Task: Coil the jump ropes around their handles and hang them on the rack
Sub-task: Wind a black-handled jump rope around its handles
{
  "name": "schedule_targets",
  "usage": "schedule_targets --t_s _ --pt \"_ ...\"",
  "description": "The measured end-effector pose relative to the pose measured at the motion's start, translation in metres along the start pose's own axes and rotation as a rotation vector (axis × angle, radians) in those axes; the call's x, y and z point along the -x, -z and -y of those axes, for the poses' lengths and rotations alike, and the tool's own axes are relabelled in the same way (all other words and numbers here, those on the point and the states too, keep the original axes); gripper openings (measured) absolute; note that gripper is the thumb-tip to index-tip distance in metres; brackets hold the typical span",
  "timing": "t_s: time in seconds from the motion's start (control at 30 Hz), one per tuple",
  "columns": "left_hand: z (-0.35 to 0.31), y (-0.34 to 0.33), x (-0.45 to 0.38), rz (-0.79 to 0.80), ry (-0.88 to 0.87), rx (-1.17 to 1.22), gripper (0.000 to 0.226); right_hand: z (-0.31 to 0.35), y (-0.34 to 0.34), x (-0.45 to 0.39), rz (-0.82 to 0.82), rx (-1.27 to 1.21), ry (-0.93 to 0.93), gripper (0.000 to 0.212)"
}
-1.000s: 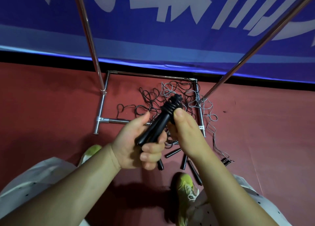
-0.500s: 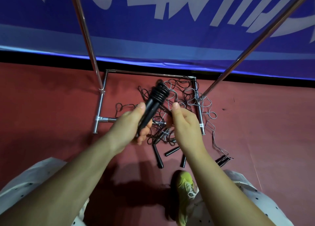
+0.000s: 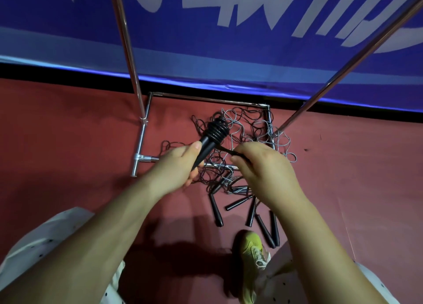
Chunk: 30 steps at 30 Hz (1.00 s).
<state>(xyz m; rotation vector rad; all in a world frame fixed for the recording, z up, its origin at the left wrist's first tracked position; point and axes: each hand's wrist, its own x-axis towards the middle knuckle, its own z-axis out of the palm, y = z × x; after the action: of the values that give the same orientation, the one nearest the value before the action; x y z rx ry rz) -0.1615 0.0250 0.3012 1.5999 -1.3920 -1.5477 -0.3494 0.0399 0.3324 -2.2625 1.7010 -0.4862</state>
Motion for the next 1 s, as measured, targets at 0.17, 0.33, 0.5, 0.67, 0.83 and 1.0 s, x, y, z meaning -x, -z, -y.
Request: schedule_targets --t_s 0.17,0.33,0.5,0.67,0.83,1.0 --pt "-0.002 -0.001 0.0 0.076 -0.038 0.186 0.033 -0.006 -0.002 0.004 0.056 -0.021 0.072 0.027" --pt "-0.005 -0.001 0.001 0.137 -0.062 0.265 0.04 0.007 0.006 0.001 0.267 -0.93 -0.38 0.038" --pt "-0.003 -0.008 0.0 0.169 -0.099 0.282 0.036 0.017 -0.006 0.001 0.487 -1.179 -0.564 0.044" --pt "0.001 -0.004 -0.002 0.086 -0.074 0.233 0.034 0.015 -0.016 -0.003 0.335 -1.159 -0.602 0.032" --pt "0.016 -0.002 -0.006 -0.014 -0.192 -0.218 0.047 0.016 -0.021 0.0 0.279 -0.652 -0.45 0.037" --pt "0.014 -0.01 -0.003 -0.112 -0.314 -0.794 0.047 0.018 -0.024 -0.002 0.289 -0.635 -0.642 0.062"
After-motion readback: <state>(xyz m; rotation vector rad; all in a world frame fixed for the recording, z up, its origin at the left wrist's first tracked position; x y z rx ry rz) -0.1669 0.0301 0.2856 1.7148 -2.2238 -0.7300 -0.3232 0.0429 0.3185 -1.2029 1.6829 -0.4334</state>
